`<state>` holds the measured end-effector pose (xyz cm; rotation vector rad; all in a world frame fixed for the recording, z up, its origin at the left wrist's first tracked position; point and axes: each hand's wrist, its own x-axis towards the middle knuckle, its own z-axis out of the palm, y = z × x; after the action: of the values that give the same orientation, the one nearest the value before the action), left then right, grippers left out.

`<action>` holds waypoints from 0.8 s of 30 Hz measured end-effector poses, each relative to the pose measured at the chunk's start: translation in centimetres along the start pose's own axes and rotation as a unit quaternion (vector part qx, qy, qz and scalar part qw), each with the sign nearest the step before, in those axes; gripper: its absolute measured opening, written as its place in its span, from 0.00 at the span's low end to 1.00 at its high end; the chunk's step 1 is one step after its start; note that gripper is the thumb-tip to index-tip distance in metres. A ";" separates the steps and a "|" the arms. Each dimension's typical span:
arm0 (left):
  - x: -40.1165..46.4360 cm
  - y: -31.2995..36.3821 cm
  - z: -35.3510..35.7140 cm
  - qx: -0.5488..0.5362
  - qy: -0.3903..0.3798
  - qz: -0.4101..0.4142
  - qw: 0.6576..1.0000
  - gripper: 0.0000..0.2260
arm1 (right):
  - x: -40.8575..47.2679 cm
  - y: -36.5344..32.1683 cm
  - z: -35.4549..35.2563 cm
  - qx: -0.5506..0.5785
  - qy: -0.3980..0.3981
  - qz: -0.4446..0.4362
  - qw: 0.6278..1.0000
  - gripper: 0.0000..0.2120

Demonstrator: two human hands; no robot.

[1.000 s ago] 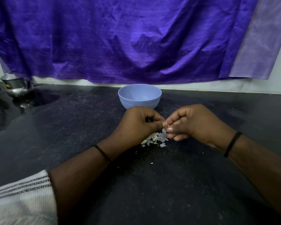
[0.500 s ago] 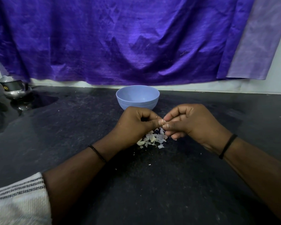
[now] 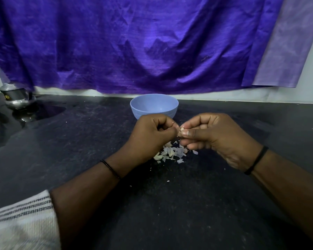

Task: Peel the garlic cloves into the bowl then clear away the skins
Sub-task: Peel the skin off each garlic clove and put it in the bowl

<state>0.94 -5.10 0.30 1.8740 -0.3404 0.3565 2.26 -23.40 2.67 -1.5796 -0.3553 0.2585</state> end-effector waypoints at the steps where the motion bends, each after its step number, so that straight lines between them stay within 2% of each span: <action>1: 0.1 -0.1 0.0 -0.010 0.002 -0.005 1.000 0.04 | 0.0 0.0 0.0 0.009 0.001 0.002 1.000 0.14; 4: 0.2 -0.1 -0.2 -0.038 0.014 -0.014 0.999 0.04 | 0.2 0.0 -0.3 0.030 0.010 0.006 0.999 0.12; 6: 0.3 -0.2 -0.3 -0.051 0.020 -0.016 0.998 0.05 | 0.3 0.2 -0.6 -0.015 0.022 0.008 1.000 0.07; 8: 0.3 -0.2 -0.3 -0.058 0.027 -0.016 0.998 0.05 | 0.3 0.6 -0.7 -0.146 0.029 0.000 0.989 0.03; 10: 0.3 -0.2 -0.3 -0.059 0.033 -0.013 0.998 0.05 | 0.3 1.0 -0.5 -0.297 0.011 -0.023 0.955 0.04; 13: 0.3 -0.3 -0.2 -0.046 0.037 -0.008 0.998 0.05 | 0.3 1.4 -0.3 -0.379 -0.015 -0.036 0.925 0.07; 15: 0.3 -0.3 -0.2 -0.039 0.040 -0.007 0.998 0.05 | 0.3 1.2 -0.3 -0.362 0.015 -0.059 0.930 0.05; 17: 0.3 -0.3 -0.2 -0.044 0.044 -0.004 0.998 0.04 | 0.2 0.6 0.0 -0.255 0.043 -0.053 0.965 0.05; 19: 0.3 -0.4 -0.2 -0.050 0.050 -0.002 0.998 0.04 | 0.0 0.0 0.2 -0.153 0.032 -0.004 0.988 0.11; 21: 0.2 -0.4 -0.1 -0.054 0.053 -0.004 0.997 0.04 | -0.2 -0.1 0.5 -0.109 0.022 0.027 0.993 0.13; 24: 0.1 -0.3 0.1 -0.056 0.050 -0.008 0.997 0.03 | -0.3 0.0 0.8 -0.063 0.031 0.046 0.996 0.10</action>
<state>1.14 -5.12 -0.01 1.7420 -0.2723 0.4103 1.72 -22.77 2.67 -1.7269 -0.2545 0.2621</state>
